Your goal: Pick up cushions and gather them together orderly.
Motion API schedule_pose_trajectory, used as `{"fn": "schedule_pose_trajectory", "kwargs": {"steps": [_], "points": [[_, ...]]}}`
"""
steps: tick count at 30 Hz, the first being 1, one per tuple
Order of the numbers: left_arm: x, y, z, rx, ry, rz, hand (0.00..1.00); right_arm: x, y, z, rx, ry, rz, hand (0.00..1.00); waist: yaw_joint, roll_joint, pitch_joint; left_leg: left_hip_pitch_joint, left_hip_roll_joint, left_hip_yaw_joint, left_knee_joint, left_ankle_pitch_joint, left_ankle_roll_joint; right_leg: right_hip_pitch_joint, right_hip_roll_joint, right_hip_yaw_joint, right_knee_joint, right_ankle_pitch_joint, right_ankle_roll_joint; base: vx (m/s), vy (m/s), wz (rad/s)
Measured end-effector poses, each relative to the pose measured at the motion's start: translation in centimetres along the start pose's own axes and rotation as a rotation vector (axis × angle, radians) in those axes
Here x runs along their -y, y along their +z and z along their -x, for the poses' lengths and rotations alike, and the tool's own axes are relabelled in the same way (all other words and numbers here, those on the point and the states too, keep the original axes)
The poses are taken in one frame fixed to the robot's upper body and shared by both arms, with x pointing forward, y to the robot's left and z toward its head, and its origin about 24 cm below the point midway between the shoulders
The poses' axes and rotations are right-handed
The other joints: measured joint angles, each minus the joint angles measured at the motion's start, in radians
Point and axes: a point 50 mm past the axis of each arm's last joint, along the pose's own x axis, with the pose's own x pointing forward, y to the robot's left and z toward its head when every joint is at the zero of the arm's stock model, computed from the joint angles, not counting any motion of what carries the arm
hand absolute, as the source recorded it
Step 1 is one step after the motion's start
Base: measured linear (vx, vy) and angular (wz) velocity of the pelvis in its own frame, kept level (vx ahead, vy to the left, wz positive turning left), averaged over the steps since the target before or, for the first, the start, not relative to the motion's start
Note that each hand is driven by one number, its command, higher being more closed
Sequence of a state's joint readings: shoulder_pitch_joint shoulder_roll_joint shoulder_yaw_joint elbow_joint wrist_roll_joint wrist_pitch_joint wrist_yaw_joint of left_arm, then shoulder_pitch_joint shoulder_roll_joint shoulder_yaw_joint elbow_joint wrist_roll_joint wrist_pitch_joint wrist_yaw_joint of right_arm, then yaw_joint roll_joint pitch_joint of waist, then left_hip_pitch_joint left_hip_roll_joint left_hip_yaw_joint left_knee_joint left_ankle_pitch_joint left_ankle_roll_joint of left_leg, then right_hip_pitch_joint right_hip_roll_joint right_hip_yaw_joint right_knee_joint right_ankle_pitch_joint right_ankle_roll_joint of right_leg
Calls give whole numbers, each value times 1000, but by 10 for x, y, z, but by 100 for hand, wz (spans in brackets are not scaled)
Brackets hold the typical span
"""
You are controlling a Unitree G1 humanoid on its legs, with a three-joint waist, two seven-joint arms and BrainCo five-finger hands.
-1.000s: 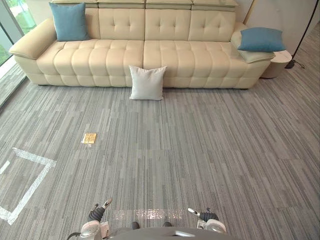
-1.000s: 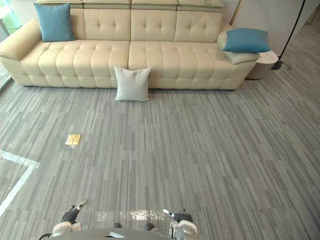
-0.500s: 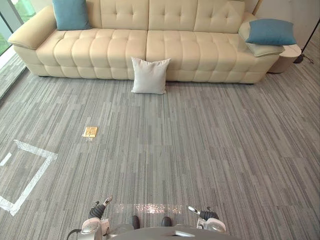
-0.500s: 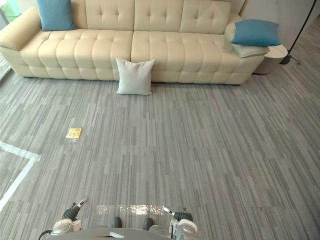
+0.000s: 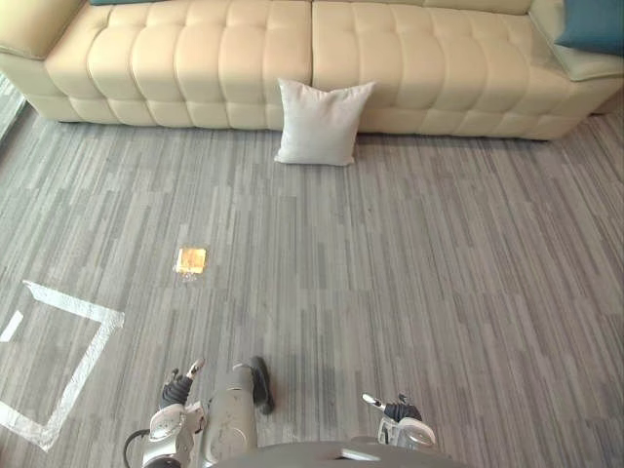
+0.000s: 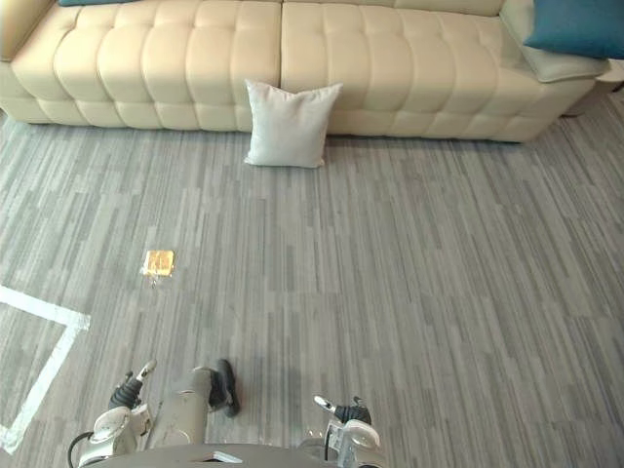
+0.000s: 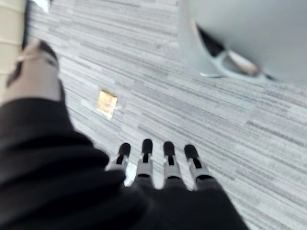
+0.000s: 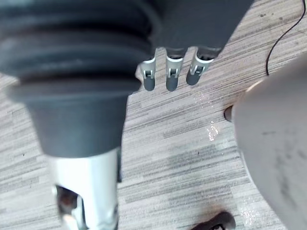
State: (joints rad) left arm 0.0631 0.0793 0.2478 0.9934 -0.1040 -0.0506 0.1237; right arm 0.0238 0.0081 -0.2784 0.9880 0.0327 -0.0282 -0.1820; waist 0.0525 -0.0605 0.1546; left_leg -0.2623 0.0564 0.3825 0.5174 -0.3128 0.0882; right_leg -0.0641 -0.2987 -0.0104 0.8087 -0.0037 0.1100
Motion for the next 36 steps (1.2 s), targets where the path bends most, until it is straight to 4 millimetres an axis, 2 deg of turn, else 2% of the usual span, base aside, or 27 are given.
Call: {"fn": "schedule_pose_trajectory", "kwargs": {"steps": [1,2,3,5,7,9,10,11,12,13,14,16,17,18,19,20,22,24,26,27,28,29,30,31,32,33,36], "points": [[1,-1,0,-2,-4,-8,0,1,2,0,13,-2,1,0,-3,5,3,38,-2,-4,-11,-14,-1,-38,2,-1,112,-16,-9,428,63,-3],[2,-4,1,-9,-9,-11,0,4,9,-1,43,-7,2,0,-7,12,9,125,-2,-7,-50,-30,-10,-106,18,-16,267,-81,-28,417,9,-4],[4,-5,2,-12,-13,-8,0,5,11,-1,52,-8,4,0,-18,30,17,196,-2,-12,-96,-37,-18,-151,36,-60,320,-134,-42,500,-17,3],[7,-10,4,-25,-19,-3,0,4,15,0,79,1,16,0,-37,32,20,306,6,-20,-172,-31,-43,-234,61,-149,298,-208,-59,434,-61,15],[19,-10,4,-27,-43,14,0,1,22,0,114,13,20,0,-52,32,22,400,24,-19,-242,-33,-67,-339,84,-251,137,-253,-80,508,-156,13],[23,-9,5,-27,-53,17,0,0,26,1,129,17,18,0,-60,33,23,464,37,-25,-303,-33,-69,-388,131,-282,-108,-218,-82,472,-212,28],[25,-8,5,-25,-59,12,0,0,26,1,129,17,14,0,-66,32,24,514,40,-43,-346,-37,-80,-390,154,-272,-296,-147,-72,554,-267,66],[27,-10,5,-29,-66,-7,0,0,26,0,129,18,12,0,-80,27,26,567,35,-90,-385,-42,-107,-363,173,-250,-395,37,-93,601,-271,65],[29,-11,5,-40,-71,-8,0,1,31,-1,140,17,14,0,-77,42,35,586,44,-117,-397,-36,-102,-354,187,-252,-377,32,-135,716,-346,42],[39,-9,5,-38,-95,-18,0,2,37,-2,158,14,6,0,-66,68,44,593,56,-174,-395,22,-107,-366,191,-249,-295,-55,-128,549,-288,11],[42,-11,6,-41,-103,-14,0,3,38,-1,167,11,0,0,-68,77,45,598,64,-198,-384,38,-120,-365,190,-256,-260,-93,-132,623,-354,19],[48,-11,7,-40,-116,-17,0,5,40,-1,179,5,1,0,-92,111,41,551,122,-276,-203,77,-172,-310,204,-308,-218,-194,-144,555,-302,41],[50,-8,7,-34,-120,-7,0,6,39,-1,178,3,0,0,-96,115,43,488,148,-308,-43,115,-216,-266,220,-322,-234,-214,-147,489,-246,33],[51,-6,7,-28,-120,4,0,7,37,-1,171,0,1,0,-93,118,44,444,163,-328,61,155,-238,-236,231,-325,-251,-218,-157,475,-187,4],[51,-4,7,-15,-117,24,0,8,35,0,160,-3,4,0,-83,125,45,358,191,-342,276,194,-286,-171,262,-323,-296,-227,-162,465,-127,-22],[49,-1,7,-5,-102,54,0,7,33,0,151,-1,10,0,-77,127,50,282,221,-303,439,180,-273,-92,294,-315,-353,-234,-173,462,-94,-34],[46,4,6,16,-92,70,0,6,27,0,129,3,11,0,-57,114,56,209,236,-238,514,128,-243,0,312,-292,-423,-240,-183,386,-36,-43],[45,10,5,44,-91,78,0,5,24,0,111,4,11,0,-34,99,59,93,235,-142,447,59,-191,116,311,-260,-521,-220,-160,458,29,-48],[45,13,6,56,-91,82,0,5,23,0,109,3,9,0,-22,100,60,37,222,-98,315,29,-166,174,297,-236,-562,-218,-155,442,134,-43],[45,14,5,63,-88,86,0,3,22,0,105,7,5,0,-12,95,61,-3,186,-93,132,37,-159,232,269,-218,-601,-221,-139,606,238,-45],[44,14,5,64,-87,87,0,1,22,1,104,9,3,0,-10,93,63,-14,172,-97,58,55,-159,251,258,-214,-615,-225,-131,510,239,-44],[44,13,6,62,-86,87,0,0,21,1,103,12,3,0,-6,91,64,-31,153,-110,-56,104,-157,283,238,-206,-634,-238,-106,384,242,-39],[42,10,6,53,-81,85,0,2,16,2,91,9,16,0,1,92,63,-38,139,-126,-151,217,-149,316,225,-188,-648,-263,-63,494,326,-48],[39,5,7,41,-72,93,0,0,14,3,88,18,36,0,8,86,54,-29,124,-138,-152,324,-140,336,214,-164,-653,-277,-46,604,416,-30],[33,11,4,60,-59,81,0,-8,11,4,80,41,46,0,1,51,35,-37,91,-123,-135,285,-120,337,179,-151,-665,-265,-66,608,417,-19],[28,13,3,63,-49,79,0,-19,9,6,72,66,31,0,4,26,29,-42,82,-112,-115,252,-110,325,164,-127,-665,-219,-80,498,345,-8],[22,13,2,58,-30,100,0,-28,2,8,42,94,32,0,19,-8,7,-33,70,-77,-39,196,-72,333,127,-75,-646,-147,-55,437,272,-18]]}}
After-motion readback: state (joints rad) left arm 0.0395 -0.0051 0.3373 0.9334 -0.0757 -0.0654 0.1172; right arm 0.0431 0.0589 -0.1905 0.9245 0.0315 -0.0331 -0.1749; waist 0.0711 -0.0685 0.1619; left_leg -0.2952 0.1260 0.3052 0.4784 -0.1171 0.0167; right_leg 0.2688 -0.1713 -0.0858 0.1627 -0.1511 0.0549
